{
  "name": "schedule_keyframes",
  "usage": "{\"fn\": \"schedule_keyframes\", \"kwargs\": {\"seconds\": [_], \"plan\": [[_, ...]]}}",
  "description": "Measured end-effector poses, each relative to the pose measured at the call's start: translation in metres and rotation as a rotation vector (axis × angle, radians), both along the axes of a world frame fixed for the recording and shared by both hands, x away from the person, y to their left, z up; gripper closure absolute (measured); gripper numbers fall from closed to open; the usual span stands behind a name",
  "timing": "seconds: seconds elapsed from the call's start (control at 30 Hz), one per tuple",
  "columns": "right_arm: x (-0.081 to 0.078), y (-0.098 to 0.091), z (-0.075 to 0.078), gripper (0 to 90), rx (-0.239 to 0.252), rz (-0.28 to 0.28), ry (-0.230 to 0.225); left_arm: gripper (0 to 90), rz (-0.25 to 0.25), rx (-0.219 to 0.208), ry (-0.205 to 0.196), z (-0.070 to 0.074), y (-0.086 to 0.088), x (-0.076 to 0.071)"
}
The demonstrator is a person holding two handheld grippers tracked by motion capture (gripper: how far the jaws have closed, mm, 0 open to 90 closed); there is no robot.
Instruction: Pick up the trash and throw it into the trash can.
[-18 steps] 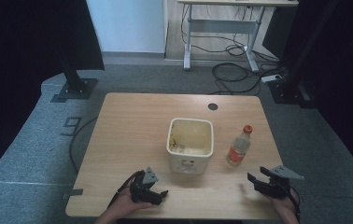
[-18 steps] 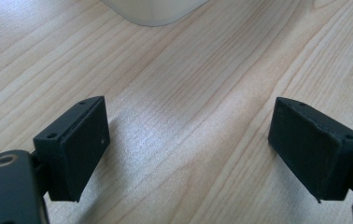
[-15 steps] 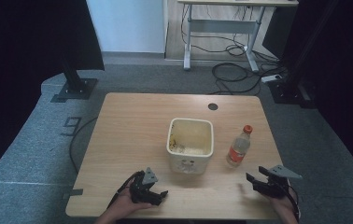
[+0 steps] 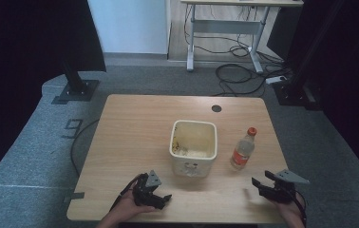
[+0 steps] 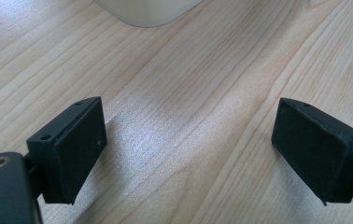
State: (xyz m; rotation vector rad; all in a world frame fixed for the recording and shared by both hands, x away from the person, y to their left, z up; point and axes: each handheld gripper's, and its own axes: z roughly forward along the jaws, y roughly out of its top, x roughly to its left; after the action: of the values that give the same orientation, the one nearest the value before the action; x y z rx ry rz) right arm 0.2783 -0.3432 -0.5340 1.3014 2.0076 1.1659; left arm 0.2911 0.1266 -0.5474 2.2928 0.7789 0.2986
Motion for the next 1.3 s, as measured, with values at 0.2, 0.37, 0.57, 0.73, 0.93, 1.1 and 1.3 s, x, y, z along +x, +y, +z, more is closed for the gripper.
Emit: {"fn": "schedule_keyframes", "kwargs": {"seconds": [0.2,0.37,0.57,0.73,0.93,1.1,1.3], "plan": [[0.003,-0.004,0.002,31.6,0.006,-0.008,-0.006,10.3,0.000,0.000,0.000,0.000,0.000,0.000],[0.002,-0.006,0.007,31.7,0.016,-0.010,-0.034,9.8,-0.003,0.000,0.001,0.000,-0.001,0.001],[-0.001,-0.004,0.018,31.6,0.028,-0.016,-0.075,9.8,-0.002,0.000,0.001,0.000,-0.001,0.001],[-0.002,0.000,0.027,31.8,0.046,-0.012,-0.106,9.8,-0.003,0.001,0.001,0.000,-0.001,0.001],[-0.002,0.006,0.037,34.6,0.045,-0.021,-0.131,9.7,-0.003,0.001,0.000,0.000,-0.001,0.001],[-0.003,0.009,0.044,34.8,0.072,-0.018,-0.150,9.8,-0.003,0.000,-0.001,0.000,-0.001,0.001],[-0.002,0.011,0.048,34.8,0.078,-0.014,-0.152,9.8,-0.003,0.000,-0.001,0.000,-0.001,0.001]]}}
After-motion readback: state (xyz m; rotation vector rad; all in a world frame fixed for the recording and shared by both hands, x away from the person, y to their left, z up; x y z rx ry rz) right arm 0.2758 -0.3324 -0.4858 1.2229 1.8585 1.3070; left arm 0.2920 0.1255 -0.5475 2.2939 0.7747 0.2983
